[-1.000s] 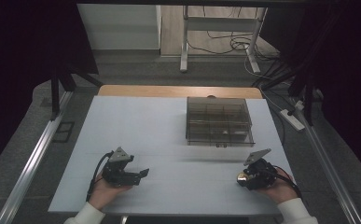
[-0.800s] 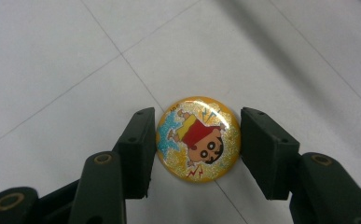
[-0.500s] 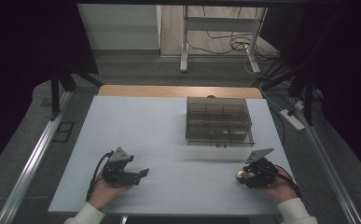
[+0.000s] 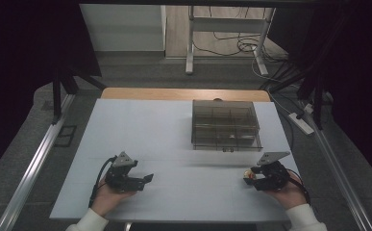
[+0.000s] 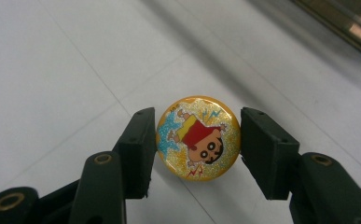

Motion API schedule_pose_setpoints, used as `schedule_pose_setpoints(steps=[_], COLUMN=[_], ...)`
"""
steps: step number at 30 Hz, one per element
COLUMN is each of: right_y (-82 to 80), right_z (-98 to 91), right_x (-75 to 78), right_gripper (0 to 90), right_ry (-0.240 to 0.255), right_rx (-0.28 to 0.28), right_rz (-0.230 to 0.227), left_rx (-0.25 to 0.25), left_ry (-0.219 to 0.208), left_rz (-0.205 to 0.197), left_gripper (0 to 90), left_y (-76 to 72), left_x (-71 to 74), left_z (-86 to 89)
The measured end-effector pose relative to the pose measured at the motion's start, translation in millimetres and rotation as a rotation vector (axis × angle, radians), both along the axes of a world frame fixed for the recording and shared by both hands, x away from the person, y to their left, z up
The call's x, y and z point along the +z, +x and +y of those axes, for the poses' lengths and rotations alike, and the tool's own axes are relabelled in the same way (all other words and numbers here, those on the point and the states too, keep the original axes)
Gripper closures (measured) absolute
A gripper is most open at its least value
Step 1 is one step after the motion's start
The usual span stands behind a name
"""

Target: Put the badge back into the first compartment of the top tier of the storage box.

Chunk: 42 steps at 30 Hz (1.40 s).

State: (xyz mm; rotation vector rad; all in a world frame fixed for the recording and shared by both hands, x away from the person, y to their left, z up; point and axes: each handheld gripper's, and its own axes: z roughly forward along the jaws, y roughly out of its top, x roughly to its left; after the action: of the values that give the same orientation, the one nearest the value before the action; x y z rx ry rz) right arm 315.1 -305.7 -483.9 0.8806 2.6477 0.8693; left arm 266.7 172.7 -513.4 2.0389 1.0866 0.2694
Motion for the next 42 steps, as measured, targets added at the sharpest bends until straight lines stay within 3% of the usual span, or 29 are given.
schedule_pose_setpoints(steps=[15,18,42], right_y=[-1.5,-1.1,-0.3], right_z=[-0.7,-0.9,1.4], right_x=[14.0,16.5,30.7], right_gripper=[46.7,46.6,46.7], right_ry=[0.139,0.170,0.260], right_rx=[-0.012,-0.005,-0.021], right_rz=[-0.063,-0.059,-0.156], left_rx=[-0.003,-0.003,-0.005], left_ry=[0.005,0.008,0.011], left_rz=[0.003,0.004,0.007], left_gripper=[16.7,16.7,16.6], left_y=[0.1,0.2,1.0], left_x=[-0.6,-0.8,-2.2], left_z=[-0.6,-0.8,-1.1])
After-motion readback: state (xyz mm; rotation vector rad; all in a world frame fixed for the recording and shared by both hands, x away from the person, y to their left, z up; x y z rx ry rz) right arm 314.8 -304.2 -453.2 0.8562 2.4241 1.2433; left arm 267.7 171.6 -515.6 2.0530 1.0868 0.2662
